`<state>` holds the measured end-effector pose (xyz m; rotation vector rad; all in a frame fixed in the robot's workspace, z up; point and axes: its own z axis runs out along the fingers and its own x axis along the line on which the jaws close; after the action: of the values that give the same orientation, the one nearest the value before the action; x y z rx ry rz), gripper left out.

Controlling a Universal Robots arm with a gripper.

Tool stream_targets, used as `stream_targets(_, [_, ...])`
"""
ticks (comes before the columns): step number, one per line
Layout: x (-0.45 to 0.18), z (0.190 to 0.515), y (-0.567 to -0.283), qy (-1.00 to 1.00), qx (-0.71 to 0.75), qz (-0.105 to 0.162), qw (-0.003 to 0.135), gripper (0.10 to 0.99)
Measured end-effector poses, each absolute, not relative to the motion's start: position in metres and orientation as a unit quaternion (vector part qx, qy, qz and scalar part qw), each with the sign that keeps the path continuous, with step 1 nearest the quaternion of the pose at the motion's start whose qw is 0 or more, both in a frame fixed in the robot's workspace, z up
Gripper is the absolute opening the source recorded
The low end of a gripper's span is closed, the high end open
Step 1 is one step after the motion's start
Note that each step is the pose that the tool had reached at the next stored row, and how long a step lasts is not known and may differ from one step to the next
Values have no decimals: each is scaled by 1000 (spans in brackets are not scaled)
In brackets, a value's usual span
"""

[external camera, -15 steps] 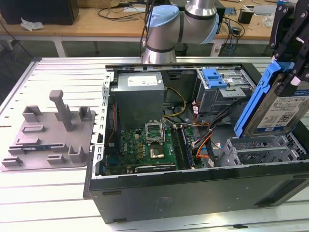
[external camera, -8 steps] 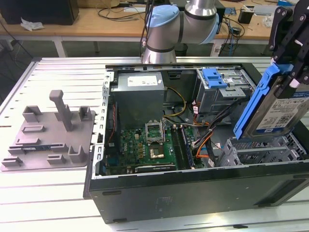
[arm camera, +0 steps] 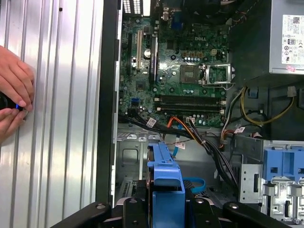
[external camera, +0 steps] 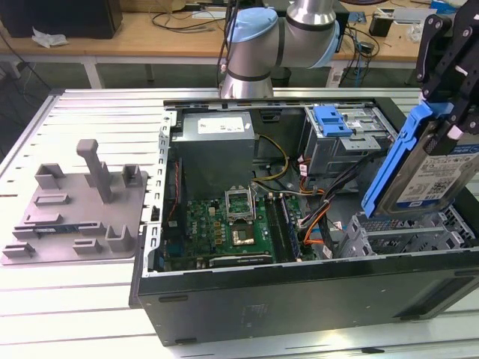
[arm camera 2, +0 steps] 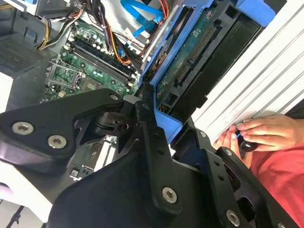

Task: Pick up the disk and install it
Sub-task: 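Insert the disk into the insertion slot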

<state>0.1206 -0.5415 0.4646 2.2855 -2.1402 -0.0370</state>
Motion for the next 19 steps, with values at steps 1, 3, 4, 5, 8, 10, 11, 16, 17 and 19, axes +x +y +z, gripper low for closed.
stream_targets(1, [121,464,-542,-683,730,-12,5,369])
stream_targets(3, [121,463,-543,-683,730,-12,5,369])
stream_targets(4, [121,463,-543,-683,730,-12,5,369])
stream_targets(5, [121,462,-544,-683,730,-12,5,369])
stream_targets(8, [121,459,-544,-683,730,-12,5,369])
stream_targets(10, [121,456,-545,-683,730,-12,5,369])
stream_targets(11, [121,455,-545,-683,730,-12,5,369])
stream_targets(16, [122,452,-545,-683,730,-12,5,369])
stream_targets(17, [122,452,-545,-684,730,-12,5,369])
stream_targets(19, [123,451,-546,-684,729,-12,5,369])
